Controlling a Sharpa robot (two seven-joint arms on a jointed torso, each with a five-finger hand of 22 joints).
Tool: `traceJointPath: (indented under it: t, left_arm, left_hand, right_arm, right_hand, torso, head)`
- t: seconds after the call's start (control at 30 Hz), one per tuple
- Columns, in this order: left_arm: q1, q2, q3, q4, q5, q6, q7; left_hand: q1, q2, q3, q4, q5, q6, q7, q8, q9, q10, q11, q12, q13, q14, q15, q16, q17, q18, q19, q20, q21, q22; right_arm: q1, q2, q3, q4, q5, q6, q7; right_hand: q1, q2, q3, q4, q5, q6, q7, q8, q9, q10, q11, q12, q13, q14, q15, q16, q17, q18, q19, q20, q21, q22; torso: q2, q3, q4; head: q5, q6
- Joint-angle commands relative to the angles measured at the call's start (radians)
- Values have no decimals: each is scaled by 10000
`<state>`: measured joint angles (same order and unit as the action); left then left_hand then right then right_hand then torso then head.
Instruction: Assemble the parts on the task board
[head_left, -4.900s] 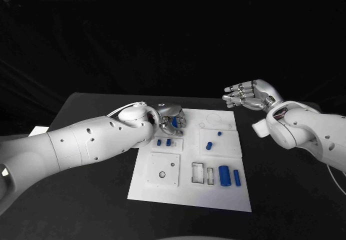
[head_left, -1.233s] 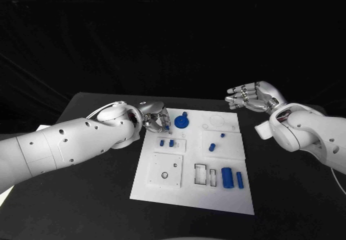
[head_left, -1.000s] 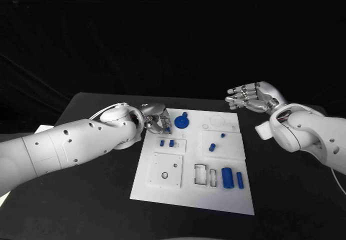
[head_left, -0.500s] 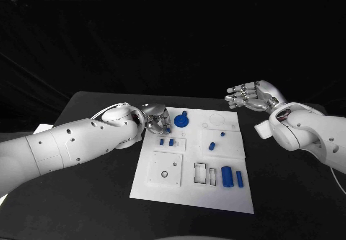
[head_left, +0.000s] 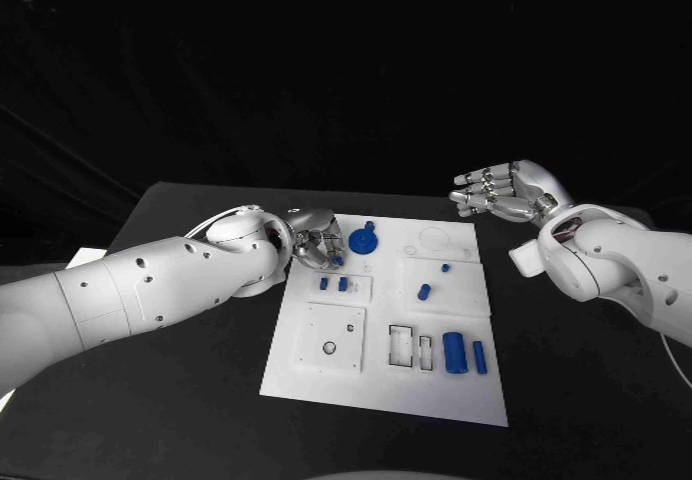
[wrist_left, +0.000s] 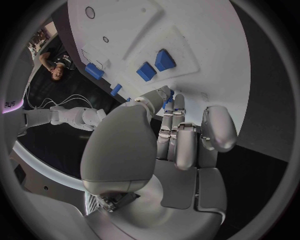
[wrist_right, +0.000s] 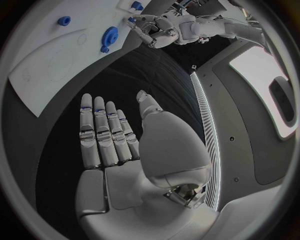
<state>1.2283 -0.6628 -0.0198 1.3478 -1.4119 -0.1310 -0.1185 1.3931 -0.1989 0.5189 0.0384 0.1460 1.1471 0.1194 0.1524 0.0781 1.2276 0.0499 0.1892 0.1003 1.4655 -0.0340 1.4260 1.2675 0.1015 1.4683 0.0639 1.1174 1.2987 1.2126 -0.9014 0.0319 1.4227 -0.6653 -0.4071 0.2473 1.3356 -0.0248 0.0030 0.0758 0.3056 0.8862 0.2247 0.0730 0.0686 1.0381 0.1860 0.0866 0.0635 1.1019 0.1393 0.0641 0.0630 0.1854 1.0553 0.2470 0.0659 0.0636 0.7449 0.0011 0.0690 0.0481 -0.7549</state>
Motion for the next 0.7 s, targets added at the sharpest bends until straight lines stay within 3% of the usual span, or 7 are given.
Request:
traceJointPath:
  t: [0.03, 0.7]
  left_arm:
    - [-8, 34, 0, -1, 39, 140, 40]
    - [-16, 143, -4, -115, 9, 477, -222]
  left_hand:
    - [14, 31, 49, -17, 27, 38, 10, -59, 11, 72, 3, -33, 14, 492, 12, 50, 9, -146, 364, -6, -66, -12]
    - [-64, -29, 22, -40, 16, -29, 42, -171, -13, 32, 36, -170, 23, 484, 35, 52, 4, -139, 348, 3, -135, -43]
  right_arm:
    - [-5, 10, 2, 15, 1, 130, 109]
    - [-5, -17, 2, 48, 6, 128, 108]
  right_hand:
    - [-39, 130, 16, -73, 31, 4, 168, 6, 6, -81, -16, -2, -5, -42, 11, -14, -7, -1, -74, 3, -38, -4]
    - [-39, 130, 16, -73, 31, 4, 168, 6, 6, -81, -16, -2, -5, -42, 11, -14, -7, -1, -74, 3, -38, -4]
  torso:
    - [1, 1, 0]
    - [1, -4, 2]
  head:
    - [-24, -9]
    - [-50, -37]
